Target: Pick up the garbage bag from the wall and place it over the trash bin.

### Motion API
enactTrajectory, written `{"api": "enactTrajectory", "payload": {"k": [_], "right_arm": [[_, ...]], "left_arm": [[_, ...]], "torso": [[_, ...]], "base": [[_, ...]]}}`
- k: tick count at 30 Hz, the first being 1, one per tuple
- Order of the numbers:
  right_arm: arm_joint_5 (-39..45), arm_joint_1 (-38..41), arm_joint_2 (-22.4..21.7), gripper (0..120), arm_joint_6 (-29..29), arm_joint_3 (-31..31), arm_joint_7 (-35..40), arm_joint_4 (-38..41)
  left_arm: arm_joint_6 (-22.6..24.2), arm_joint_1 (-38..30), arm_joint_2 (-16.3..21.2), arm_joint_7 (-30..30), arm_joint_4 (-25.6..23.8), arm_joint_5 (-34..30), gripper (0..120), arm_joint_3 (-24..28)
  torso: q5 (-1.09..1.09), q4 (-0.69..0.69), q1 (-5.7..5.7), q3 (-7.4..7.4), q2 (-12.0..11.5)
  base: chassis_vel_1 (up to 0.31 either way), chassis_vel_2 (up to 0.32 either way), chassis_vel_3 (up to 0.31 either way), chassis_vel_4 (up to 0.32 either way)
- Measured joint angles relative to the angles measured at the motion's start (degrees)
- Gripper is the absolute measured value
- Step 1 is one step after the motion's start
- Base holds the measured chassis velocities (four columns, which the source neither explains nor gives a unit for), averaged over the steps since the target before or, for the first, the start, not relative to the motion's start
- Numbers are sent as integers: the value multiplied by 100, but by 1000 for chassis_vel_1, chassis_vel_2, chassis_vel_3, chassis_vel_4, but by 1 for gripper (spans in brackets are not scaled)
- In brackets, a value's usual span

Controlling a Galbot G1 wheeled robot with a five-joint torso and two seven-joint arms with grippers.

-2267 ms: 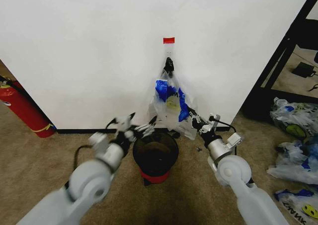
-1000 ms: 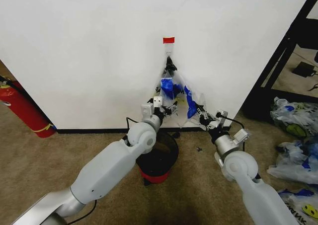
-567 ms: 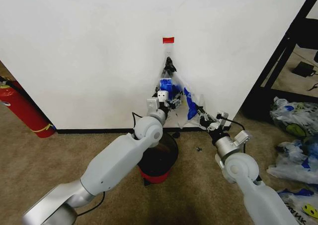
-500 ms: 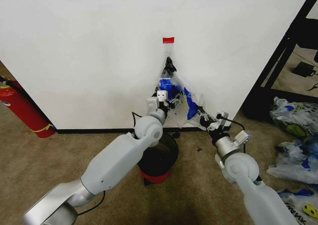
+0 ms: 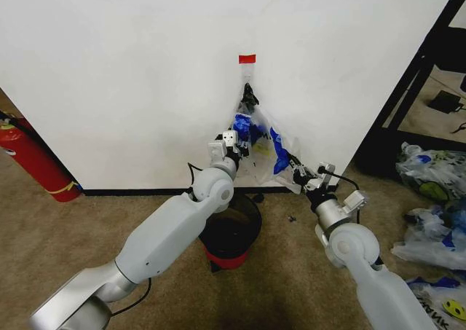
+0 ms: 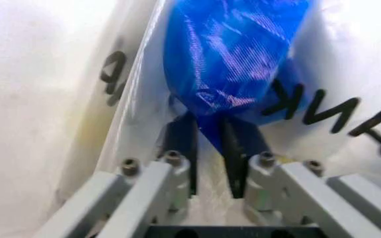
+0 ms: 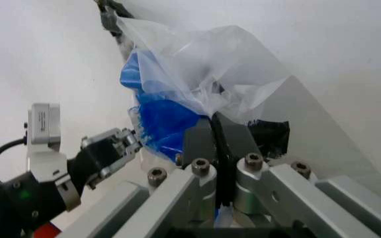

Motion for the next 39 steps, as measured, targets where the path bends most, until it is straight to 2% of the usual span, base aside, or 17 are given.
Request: {"api": "enactTrajectory", "payload": {"k": [2, 6, 11, 13, 17, 24, 39], "right_arm": [[-5, -9, 17, 0, 0, -1, 0, -13], [-15, -40, 23, 0, 1, 18, -1, -13], [-60, -107, 16, 0, 2, 70, 0, 6], [-65, -112, 14, 0, 2, 69, 0, 10], [-176, -178, -87, 0, -4, 65, -3, 68], [-209, -263, -136, 0, -34, 62, -3, 119], [-407, -663, -223, 0, -52, 34, -101, 311]], "left_arm": [[16, -37, -55, -36, -1, -71, 0, -5], [21, -17, 57, -51, -115, -90, 0, -4], [21, 285, 513, -24, -676, -89, 0, -194], [21, 306, 538, -23, -709, -89, 0, -209], [23, 988, 1224, 34, -1583, -30, 0, -607], [33, 1760, 1716, 119, -2320, 162, 0, -984], [106, 2884, 2105, 98, -3318, 276, 0, -1514]], "torso": [[0, -2, 0, 0, 0], [0, -3, 0, 0, 0], [0, 0, 0, 0, 0], [0, 0, 0, 0, 0], [-1, 2, 0, 0, 0], [-1, -1, -1, -1, 0], [-1, -1, -1, -1, 1]], "base": [[0, 0, 0, 0], [0, 0, 0, 0], [0, 0, 0, 0], [0, 0, 0, 0], [0, 0, 0, 0], [0, 0, 0, 0], [0, 0, 0, 0]]}}
